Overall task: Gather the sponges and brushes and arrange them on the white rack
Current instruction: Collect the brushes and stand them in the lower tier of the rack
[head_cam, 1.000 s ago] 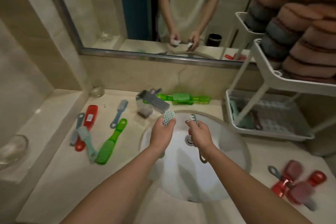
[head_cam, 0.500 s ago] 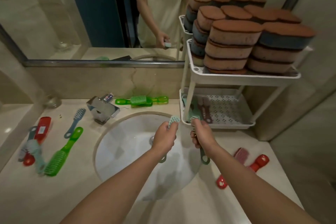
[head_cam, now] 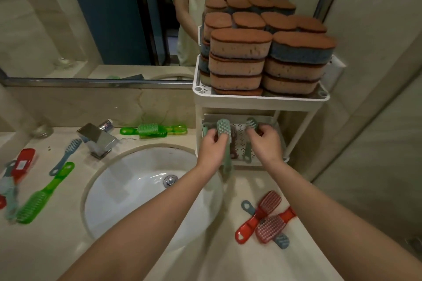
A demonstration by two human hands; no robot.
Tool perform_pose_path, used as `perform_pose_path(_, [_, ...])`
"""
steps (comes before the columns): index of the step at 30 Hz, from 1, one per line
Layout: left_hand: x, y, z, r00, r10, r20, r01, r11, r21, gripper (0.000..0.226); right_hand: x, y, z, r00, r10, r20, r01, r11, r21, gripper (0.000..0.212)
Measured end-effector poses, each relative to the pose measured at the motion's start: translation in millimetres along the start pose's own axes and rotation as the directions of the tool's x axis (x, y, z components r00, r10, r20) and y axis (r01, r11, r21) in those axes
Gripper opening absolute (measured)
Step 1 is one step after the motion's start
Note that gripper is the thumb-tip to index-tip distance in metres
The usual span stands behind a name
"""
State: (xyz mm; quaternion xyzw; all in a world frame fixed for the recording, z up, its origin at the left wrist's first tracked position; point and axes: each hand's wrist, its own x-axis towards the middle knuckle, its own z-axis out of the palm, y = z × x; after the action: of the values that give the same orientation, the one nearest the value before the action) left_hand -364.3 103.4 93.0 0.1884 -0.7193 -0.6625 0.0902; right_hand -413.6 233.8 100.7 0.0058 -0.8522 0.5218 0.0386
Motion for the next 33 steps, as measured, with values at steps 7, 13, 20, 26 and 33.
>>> perform_pose_path(7, [25.8,2.6,19.5,0.987,0.112,-0.111,-0.098,0.988,0.123,0.034,22.5,8.4,-9.7,0.998,0.036,0.06,-0.038,0.999,0.036,0.046])
perform_pose_path(13, [39.7,-5.5,33.5,0.997,0.034,-0.065,-0.027,0.994,0.108,0.032,31.0,17.6,-2.6,0.967,0.147,0.209,-0.184,0.969,0.168,0.022])
perform_pose_path(20, [47.7,-10.6,41.1,0.951,-0.291,-0.102,0.289,0.957,-0.032,0.029,32.4,32.0,7.9,0.943,0.241,0.23,-0.297,0.921,0.253,0.023])
perform_pose_path(26, [61.2,-25.8,38.1,0.996,-0.078,0.034,0.065,0.958,0.28,0.02,41.8,50.4,16.6,0.936,0.269,0.229,-0.323,0.913,0.249,0.011])
perform_pose_path(33, [79.2,-36.2,47.3,0.977,-0.207,0.052,0.172,0.909,0.381,0.023,57.1,60.4,32.1,0.878,0.371,0.301,-0.448,0.858,0.252,0.014])
